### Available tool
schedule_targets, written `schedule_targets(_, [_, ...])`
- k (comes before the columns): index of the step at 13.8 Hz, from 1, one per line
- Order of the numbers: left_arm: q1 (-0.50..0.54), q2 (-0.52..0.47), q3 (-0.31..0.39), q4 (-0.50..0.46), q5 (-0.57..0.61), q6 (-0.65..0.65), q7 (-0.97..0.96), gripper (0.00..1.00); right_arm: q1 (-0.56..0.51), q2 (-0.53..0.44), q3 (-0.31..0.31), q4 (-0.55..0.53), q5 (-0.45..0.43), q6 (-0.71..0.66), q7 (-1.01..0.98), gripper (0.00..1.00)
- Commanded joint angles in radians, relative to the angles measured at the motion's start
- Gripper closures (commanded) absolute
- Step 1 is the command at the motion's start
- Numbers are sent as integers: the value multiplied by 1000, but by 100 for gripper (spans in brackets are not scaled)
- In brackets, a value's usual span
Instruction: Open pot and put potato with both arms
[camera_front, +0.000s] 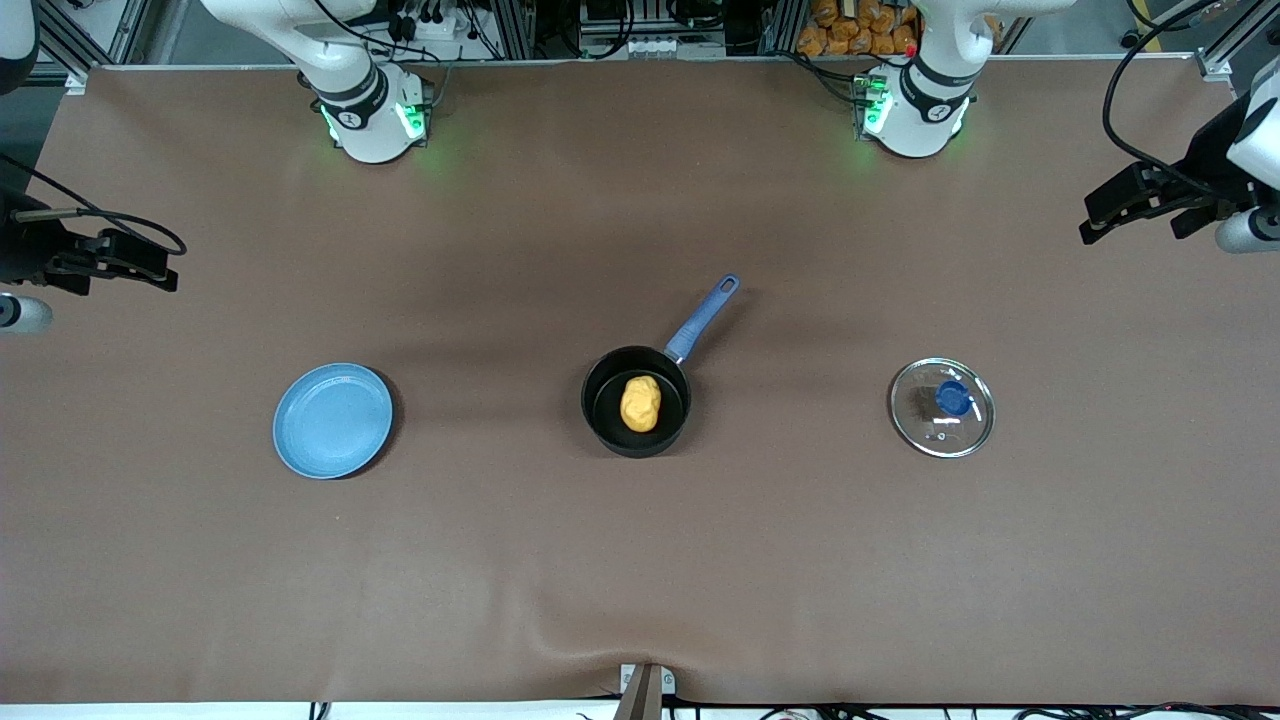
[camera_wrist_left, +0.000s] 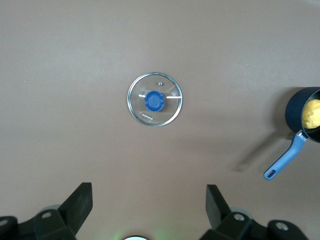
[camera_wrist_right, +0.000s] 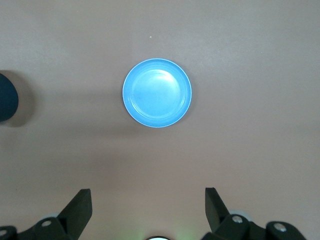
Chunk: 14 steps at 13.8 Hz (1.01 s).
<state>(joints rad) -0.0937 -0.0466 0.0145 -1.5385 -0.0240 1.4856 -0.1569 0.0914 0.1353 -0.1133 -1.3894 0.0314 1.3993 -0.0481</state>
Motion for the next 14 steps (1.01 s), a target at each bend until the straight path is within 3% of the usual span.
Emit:
schedule_targets(1, [-4,-26,7,-14,25,-1,13,0,-4,-33,6,-36,-21,-3,-10,0])
schedule_targets(5, [-11,11,1,32,24,-2,0,0,-13,-33,12,-36,-21,-3,-9,0])
schedule_targets(14, [-23,33,-4,37,39,-7,7,0,-25,-33,26,-33,-22,-3,-6,0])
